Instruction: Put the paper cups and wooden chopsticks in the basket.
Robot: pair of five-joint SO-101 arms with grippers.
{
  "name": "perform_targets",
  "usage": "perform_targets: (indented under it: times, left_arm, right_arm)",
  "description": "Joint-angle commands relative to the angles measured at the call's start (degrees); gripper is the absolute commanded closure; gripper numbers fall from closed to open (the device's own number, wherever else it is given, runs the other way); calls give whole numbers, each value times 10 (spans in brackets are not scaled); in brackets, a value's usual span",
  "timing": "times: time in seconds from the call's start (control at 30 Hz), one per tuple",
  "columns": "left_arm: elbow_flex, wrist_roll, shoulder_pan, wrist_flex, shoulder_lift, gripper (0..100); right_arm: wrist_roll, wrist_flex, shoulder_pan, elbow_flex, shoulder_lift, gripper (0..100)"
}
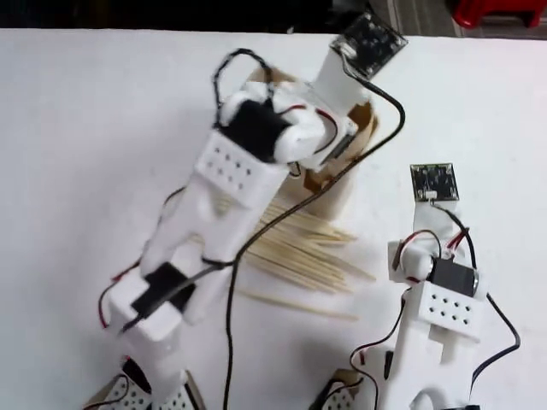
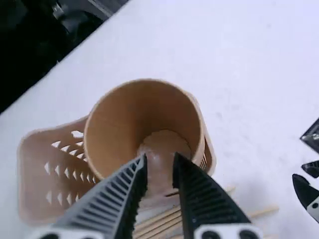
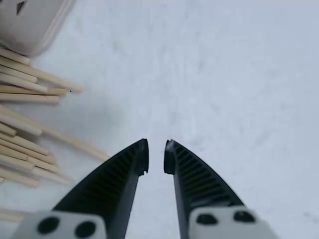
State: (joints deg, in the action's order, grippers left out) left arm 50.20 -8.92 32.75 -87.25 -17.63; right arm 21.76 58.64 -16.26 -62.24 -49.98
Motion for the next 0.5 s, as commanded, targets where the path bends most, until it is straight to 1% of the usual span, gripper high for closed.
perform_targets:
  times: [0.0, 0.07, 0.17, 0.2, 0.3, 0.37, 0.47]
  left_arm:
    - [7, 2, 8, 18, 95, 870]
    - [6, -4, 8, 12, 124, 872]
    - [7, -50, 8, -8, 172, 876]
    - [5, -66, 7, -19, 189, 889]
    - [2, -116, -1, -61, 237, 980]
    - [2, -135, -21, -98, 264, 971]
    - [2, -135, -65, -132, 303, 978]
  right_arm:
    - [1, -7, -3, 4, -7, 936]
    - [1, -6, -3, 4, -7, 936]
    - [1, -6, -3, 4, -7, 936]
    - [0, -6, -3, 4, -7, 936]
    - [0, -5, -3, 4, -7, 936]
    - [0, -5, -3, 3, -7, 936]
    - [0, -5, 0, -3, -9, 935]
